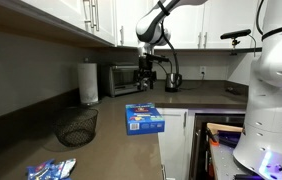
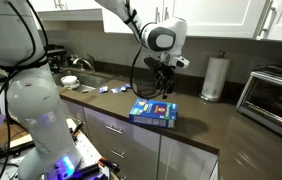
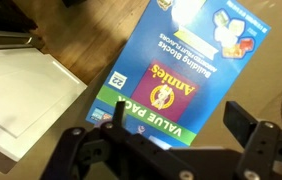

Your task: Set the box upright on the counter

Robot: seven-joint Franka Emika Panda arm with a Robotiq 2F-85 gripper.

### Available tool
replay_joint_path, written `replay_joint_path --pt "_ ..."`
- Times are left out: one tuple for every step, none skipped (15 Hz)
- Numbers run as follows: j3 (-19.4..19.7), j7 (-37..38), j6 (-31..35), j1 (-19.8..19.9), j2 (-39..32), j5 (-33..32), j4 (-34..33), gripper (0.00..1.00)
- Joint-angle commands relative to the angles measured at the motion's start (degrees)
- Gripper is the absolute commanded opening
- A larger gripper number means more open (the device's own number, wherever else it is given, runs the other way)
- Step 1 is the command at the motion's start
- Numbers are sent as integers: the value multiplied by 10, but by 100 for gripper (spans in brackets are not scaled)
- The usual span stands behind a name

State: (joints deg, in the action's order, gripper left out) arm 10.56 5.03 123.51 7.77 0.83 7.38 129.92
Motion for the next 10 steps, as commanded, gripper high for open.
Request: replay_joint_path --pt "16 -113 -69 26 -59 25 -77 100" --pt "21 -145 -93 34 -75 33 -99 100" --pt "24 -176 -121 43 -92 45 -123 100" --pt "25 -210 -153 53 -111 60 -147 100" --pt "25 -233 -181 62 -126 69 -168 100" --pt "24 -250 -202 70 -145 72 -188 100" --pt "21 -268 -227 78 -160 77 -207 100" --pt "18 -282 -246 85 -176 80 -224 100" --pt "16 -289 -256 90 -188 80 -236 100" --pt "12 -294 -262 93 -201 82 -246 100"
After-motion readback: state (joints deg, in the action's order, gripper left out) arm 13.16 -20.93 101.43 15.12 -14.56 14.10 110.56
